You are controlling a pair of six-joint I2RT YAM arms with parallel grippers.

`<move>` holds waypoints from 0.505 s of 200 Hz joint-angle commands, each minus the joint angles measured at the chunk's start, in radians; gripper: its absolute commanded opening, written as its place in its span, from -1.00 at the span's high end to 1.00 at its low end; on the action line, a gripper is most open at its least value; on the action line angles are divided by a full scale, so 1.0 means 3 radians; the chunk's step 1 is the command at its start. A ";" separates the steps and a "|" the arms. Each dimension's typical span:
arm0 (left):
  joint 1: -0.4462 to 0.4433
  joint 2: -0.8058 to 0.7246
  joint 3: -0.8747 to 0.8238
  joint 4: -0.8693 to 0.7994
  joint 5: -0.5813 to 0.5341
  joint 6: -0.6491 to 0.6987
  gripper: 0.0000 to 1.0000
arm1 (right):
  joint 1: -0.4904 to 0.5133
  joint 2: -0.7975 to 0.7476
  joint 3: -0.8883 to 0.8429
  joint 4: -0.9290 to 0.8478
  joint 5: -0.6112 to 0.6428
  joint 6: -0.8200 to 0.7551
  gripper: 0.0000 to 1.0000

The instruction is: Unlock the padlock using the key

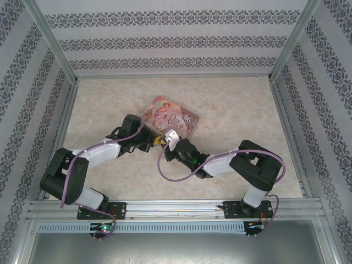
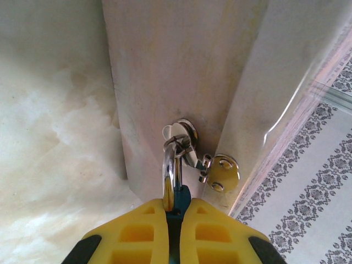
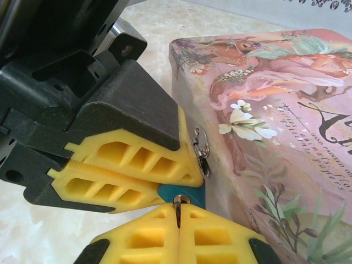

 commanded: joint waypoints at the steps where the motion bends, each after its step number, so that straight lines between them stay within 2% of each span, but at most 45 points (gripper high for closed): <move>1: -0.0089 0.0009 0.0020 0.0193 0.0239 -0.0046 1.00 | 0.0001 0.0048 -0.0033 -0.0010 0.0210 0.0089 1.00; 76: -0.0103 0.0084 -0.0019 0.0204 0.0167 -0.0028 1.00 | 0.0015 0.0149 -0.0038 -0.0042 0.0194 0.0036 1.00; 101: -0.0101 0.0119 -0.0030 0.0201 0.0130 -0.0012 0.92 | 0.0016 0.0183 -0.0056 -0.0037 0.0194 0.0037 1.00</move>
